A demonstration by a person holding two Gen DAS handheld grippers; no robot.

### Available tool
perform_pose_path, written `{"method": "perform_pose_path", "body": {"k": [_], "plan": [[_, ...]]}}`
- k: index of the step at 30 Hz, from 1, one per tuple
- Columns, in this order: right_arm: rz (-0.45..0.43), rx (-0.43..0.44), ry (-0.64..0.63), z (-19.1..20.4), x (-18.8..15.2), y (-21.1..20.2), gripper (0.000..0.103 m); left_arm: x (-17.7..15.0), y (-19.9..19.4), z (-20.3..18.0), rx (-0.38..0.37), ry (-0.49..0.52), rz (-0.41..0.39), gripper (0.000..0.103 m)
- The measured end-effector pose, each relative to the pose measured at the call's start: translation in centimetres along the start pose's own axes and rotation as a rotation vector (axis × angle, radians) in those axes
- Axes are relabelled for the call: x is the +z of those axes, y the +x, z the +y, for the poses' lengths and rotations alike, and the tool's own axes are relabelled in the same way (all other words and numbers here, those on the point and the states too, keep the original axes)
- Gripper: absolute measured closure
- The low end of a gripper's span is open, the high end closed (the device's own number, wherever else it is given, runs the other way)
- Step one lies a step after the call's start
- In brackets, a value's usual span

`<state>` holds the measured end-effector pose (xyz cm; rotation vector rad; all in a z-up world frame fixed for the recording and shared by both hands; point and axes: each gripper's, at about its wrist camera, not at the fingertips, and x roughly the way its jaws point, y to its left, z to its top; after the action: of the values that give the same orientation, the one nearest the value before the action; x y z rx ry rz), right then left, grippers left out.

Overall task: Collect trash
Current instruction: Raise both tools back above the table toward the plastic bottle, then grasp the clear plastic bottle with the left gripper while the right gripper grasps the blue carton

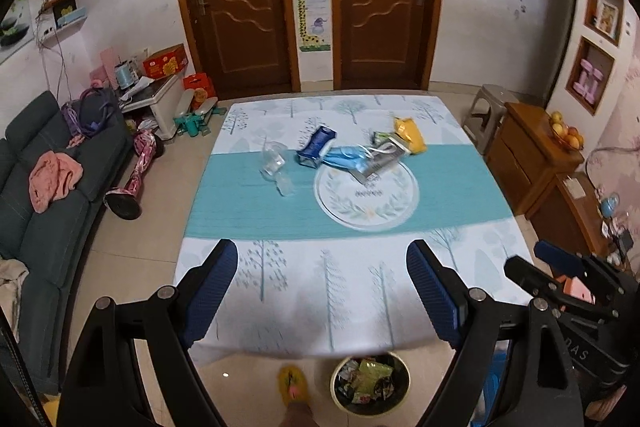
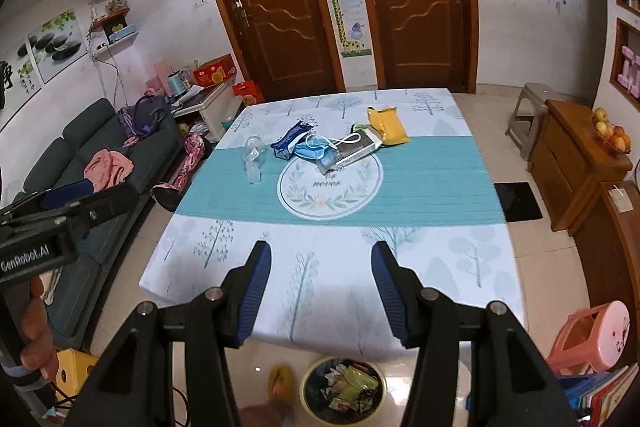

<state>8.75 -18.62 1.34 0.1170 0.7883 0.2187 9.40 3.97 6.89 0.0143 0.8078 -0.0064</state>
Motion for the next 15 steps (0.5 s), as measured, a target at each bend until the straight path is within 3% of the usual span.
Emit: {"method": "perform_pose_path", "body": {"k": [7,15], "plan": [[0.041,-0.013,0.060,2.0,5.1,7.7,0.051,6.0,9.7,6.0,-0.032,-0.054,0.071,0.018],[0.108,-0.001,0.205,3.9,11.6,18.4,0.051,11.6,24.6,10.9,-0.089,-0.091,0.261,0.018]]}}
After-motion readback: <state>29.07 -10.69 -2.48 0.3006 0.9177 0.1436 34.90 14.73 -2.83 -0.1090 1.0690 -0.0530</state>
